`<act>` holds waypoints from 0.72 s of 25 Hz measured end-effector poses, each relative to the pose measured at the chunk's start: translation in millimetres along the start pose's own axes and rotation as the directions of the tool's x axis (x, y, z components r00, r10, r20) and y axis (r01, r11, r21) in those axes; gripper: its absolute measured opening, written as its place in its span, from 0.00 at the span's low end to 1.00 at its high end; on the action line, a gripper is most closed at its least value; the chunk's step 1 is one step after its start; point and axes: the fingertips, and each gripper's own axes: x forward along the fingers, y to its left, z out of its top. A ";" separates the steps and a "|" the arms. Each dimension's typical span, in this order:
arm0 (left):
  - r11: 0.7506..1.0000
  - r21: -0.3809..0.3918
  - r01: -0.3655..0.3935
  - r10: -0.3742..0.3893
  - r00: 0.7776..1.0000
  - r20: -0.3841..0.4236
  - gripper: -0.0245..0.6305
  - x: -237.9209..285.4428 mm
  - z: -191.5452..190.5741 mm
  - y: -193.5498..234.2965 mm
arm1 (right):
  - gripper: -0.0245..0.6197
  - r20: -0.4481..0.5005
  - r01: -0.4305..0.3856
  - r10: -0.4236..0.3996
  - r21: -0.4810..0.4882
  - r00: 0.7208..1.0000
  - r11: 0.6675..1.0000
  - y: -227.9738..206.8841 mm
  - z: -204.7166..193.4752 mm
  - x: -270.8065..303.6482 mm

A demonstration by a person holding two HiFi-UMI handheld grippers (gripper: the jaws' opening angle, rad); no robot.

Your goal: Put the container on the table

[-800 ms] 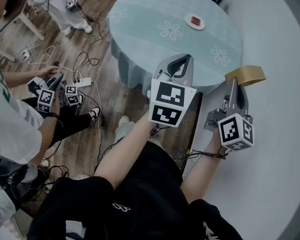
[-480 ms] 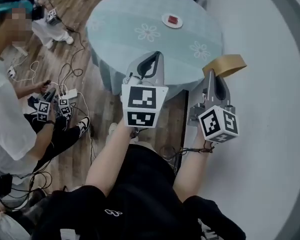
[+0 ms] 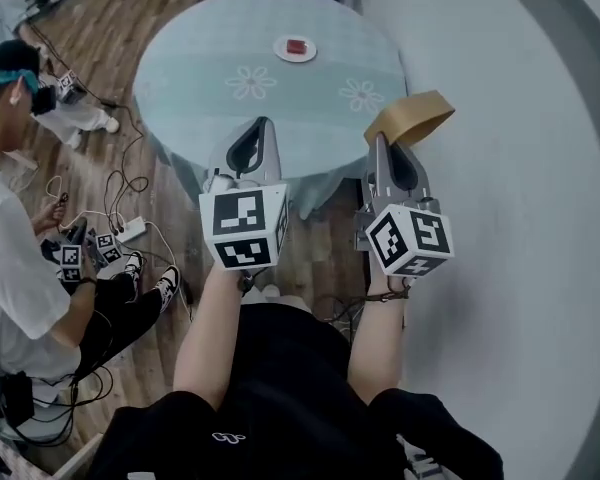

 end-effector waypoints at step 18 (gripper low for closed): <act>0.999 0.029 -0.021 0.023 0.998 -0.067 0.04 6.1 -20.9 23.8 | 0.08 -0.039 -0.016 0.017 0.044 0.999 0.999 4.6 -23.3 34.9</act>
